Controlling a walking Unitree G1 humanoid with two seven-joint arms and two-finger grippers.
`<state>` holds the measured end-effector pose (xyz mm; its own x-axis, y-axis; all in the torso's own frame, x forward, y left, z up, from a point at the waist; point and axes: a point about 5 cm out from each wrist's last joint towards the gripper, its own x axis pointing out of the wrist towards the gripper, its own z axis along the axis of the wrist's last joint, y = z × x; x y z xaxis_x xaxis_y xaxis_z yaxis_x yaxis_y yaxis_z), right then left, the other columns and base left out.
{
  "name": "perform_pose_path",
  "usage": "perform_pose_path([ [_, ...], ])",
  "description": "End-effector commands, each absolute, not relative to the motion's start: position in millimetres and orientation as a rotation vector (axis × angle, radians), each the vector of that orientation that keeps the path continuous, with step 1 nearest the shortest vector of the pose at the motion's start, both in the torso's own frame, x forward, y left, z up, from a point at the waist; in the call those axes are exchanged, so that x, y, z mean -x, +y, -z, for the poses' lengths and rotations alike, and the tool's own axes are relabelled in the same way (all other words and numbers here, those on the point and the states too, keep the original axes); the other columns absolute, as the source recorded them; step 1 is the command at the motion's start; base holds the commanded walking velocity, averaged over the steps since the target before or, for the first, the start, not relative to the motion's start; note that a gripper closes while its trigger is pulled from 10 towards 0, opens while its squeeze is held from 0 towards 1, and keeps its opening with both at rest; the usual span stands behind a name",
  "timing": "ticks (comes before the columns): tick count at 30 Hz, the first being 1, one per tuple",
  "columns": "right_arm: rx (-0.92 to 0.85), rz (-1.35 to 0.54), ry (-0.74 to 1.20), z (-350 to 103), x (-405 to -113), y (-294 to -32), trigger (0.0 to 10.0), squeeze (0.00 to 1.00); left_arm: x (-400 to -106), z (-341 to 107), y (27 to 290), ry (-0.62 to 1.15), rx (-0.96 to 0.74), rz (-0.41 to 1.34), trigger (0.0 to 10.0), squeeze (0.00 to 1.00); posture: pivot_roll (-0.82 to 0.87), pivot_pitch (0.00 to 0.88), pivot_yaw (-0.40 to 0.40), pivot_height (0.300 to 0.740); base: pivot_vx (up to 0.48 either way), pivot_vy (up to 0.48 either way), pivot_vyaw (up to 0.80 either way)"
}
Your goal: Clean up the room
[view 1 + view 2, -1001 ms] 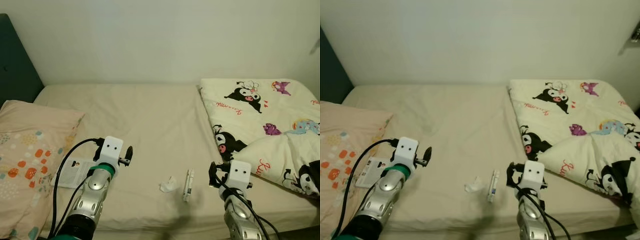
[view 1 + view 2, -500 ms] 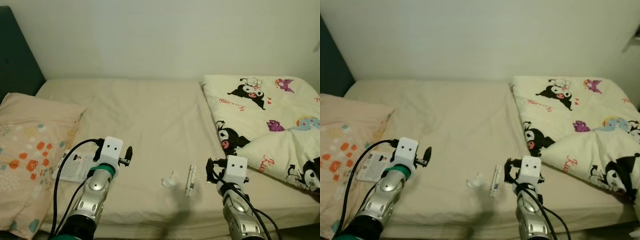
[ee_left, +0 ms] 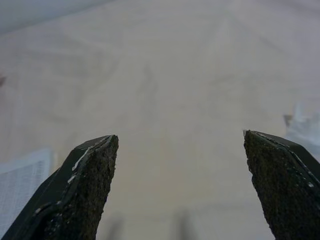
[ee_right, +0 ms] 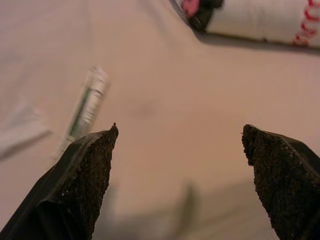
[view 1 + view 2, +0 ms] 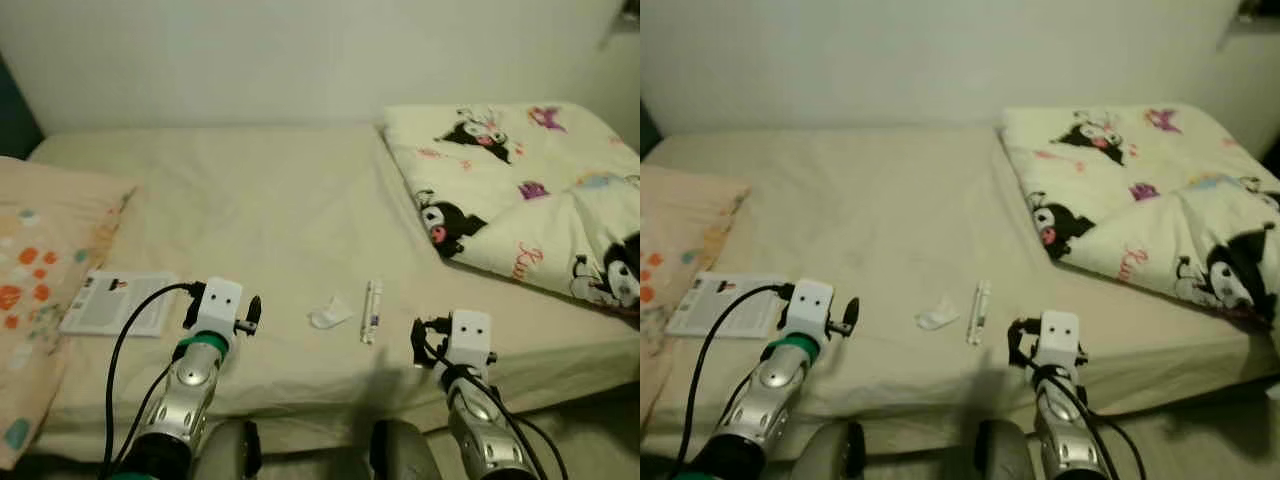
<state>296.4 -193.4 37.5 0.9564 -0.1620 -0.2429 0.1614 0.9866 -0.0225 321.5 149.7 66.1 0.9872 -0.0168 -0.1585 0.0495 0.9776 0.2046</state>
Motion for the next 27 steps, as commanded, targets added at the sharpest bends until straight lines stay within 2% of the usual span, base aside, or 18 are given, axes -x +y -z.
perform_pose_path([
  [1, 0.009, 0.148, 0.264, -36.1, -297.6, -191.4, 10.0, 0.0, -318.5, -61.9, 153.5, 0.167, -0.21, 0.016, 10.0, 0.0, 0.0, 0.0, 0.048, 0.55, 0.0, 0.0, 0.0],
  [5, 0.019, 0.135, 0.271, -35.6, -298.1, -190.8, 10.0, 0.0, -317.7, -61.4, 154.0, 0.166, -0.21, 0.008, 10.0, 0.0, 0.0, 0.0, 0.048, 0.535, 0.0, 0.0, 0.0],
  [15, 0.032, 0.09, 0.275, -34.1, -297.1, -186.2, 10.0, 0.0, -316.1, -61.5, 156.8, 0.156, -0.211, -0.015, 10.0, 0.0, 0.0, 0.0, 0.037, 0.535, 0.0, 0.0, 0.0],
  [19, 0.028, 0.082, 0.261, -37.8, -300.4, -185.3, 10.0, 0.0, -314.5, -61.8, 162.2, 0.154, -0.202, -0.043, 10.0, 0.0, 0.01, 0.0, 0.022, 0.535, 0.0, 0.0, 0.0],
  [22, 0.028, 0.066, 0.256, -44.2, -311.2, -182.5, 10.0, 0.0, -314.6, -69.0, 177.7, 0.134, -0.189, -0.09, 10.0, 0.0, 0.02, 0.0, 0.018, 0.535, 0.0, 0.0, 0.0],
  [27, -0.002, 0.058, 0.275, -47.8, -321.1, -180.3, 10.0, 0.0, -315.4, -73.3, 182.7, 0.127, -0.218, -0.065, 10.0, 0.0, 0.04, 0.011, 0.027, 0.535, 0.0, 0.0, 0.0],
])
